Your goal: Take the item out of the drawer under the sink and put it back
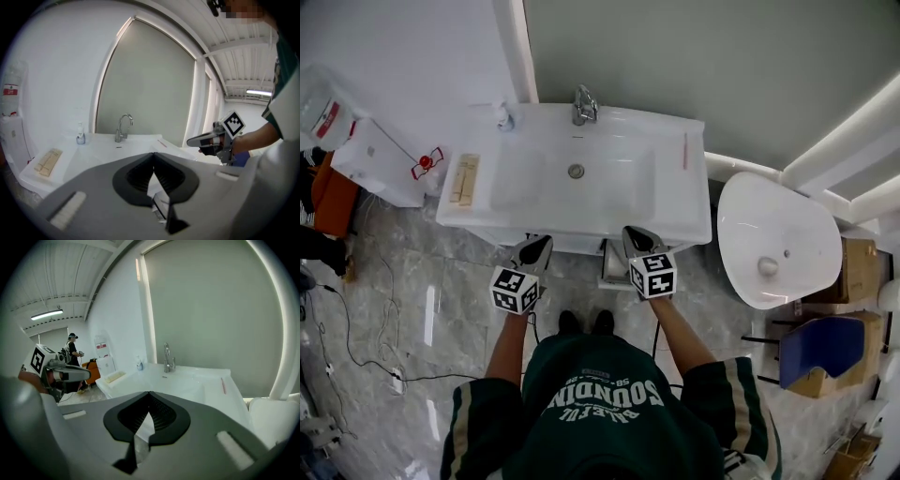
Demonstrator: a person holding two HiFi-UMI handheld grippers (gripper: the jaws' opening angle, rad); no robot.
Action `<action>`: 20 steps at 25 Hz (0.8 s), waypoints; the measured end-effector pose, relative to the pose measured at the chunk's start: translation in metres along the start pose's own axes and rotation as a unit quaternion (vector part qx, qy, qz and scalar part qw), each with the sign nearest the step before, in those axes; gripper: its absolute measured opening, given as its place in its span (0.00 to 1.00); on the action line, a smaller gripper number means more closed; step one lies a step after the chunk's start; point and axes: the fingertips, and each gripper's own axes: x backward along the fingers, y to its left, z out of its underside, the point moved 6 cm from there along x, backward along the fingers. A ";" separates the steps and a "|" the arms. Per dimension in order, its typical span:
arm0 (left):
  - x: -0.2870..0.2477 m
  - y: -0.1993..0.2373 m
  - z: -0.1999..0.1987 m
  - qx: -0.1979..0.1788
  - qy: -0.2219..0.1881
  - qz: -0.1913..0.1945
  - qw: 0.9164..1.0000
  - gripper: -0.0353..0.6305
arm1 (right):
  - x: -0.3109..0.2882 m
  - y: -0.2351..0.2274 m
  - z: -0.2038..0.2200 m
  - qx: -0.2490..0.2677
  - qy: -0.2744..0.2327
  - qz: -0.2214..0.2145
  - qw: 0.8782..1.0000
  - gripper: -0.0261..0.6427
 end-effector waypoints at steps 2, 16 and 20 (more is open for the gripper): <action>0.000 0.002 -0.010 -0.007 -0.010 0.000 1.000 0.13 | 0.006 0.003 -0.019 0.006 -0.028 -0.002 1.000 0.04; 0.007 0.019 -0.051 -0.025 -0.050 -0.014 0.998 0.13 | 0.032 0.010 -0.086 0.027 -0.140 -0.001 0.990 0.04; 0.007 0.017 -0.049 -0.022 -0.050 -0.013 0.998 0.13 | 0.032 0.012 -0.084 0.030 -0.134 -0.002 0.991 0.04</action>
